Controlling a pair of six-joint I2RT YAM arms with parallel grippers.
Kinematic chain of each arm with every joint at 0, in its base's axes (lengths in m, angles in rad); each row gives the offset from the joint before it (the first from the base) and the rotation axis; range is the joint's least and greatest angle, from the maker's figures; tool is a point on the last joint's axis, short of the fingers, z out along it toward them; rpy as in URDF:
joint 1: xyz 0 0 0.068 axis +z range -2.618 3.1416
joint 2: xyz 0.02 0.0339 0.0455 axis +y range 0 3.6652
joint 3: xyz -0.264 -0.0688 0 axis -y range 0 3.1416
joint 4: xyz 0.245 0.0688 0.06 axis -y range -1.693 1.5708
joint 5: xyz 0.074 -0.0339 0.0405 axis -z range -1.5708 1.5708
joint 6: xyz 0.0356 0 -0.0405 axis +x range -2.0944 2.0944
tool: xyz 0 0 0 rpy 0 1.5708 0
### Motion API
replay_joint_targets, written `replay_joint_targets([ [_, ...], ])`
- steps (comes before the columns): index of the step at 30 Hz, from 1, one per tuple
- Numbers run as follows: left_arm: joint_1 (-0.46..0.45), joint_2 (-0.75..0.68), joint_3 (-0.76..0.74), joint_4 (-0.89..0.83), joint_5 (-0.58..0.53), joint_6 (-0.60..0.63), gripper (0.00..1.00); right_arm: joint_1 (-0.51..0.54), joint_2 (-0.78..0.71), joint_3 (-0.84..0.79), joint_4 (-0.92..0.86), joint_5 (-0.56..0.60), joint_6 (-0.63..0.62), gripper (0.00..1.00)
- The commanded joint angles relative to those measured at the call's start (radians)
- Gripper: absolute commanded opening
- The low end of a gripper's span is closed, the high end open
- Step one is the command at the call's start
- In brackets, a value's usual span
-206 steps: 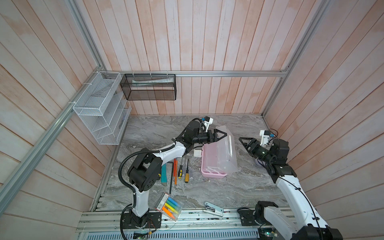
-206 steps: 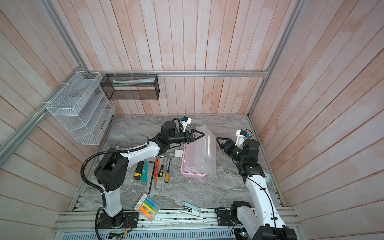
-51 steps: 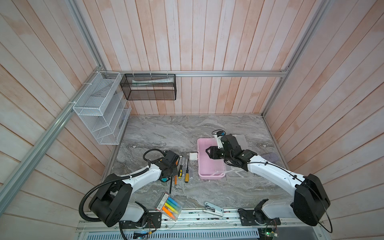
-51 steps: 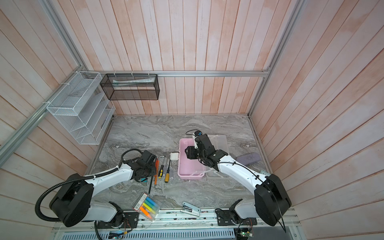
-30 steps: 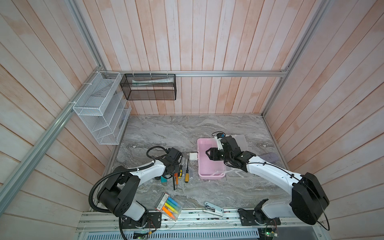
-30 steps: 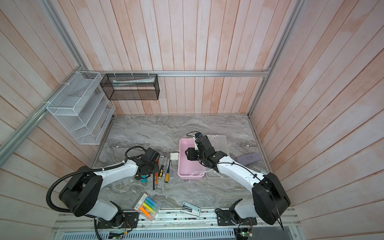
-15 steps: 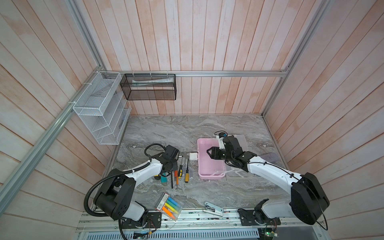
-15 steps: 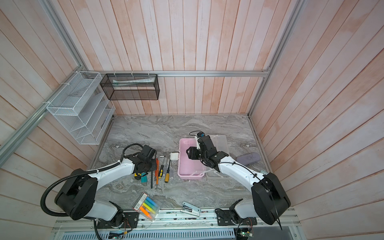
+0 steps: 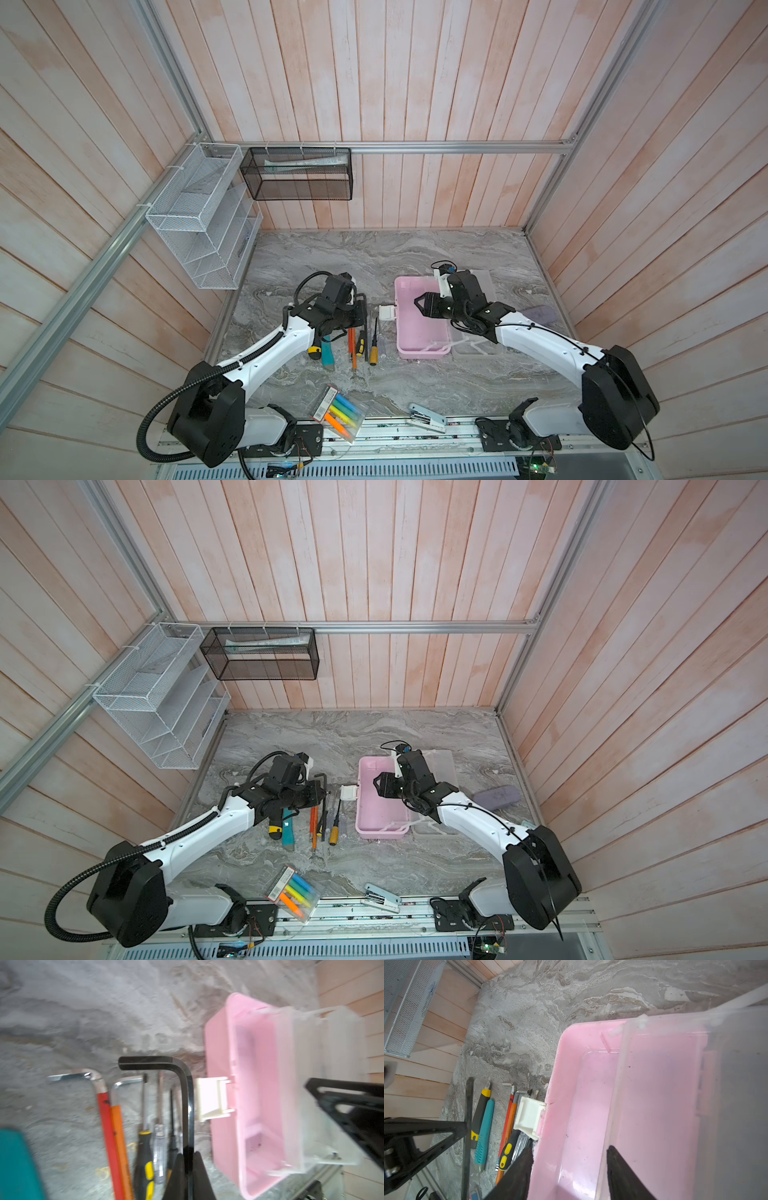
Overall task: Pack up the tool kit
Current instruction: 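Carry the black hex key into the pink tray and open the left gripper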
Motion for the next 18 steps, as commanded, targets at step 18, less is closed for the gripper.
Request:
replay_joint_targets([
  [18, -0.191, 0.443, 0.317, 0.193, -0.065, -0.198, 0.0, -0.097, -0.138, -0.09, 0.021, 0.042, -0.004, 0.56],
])
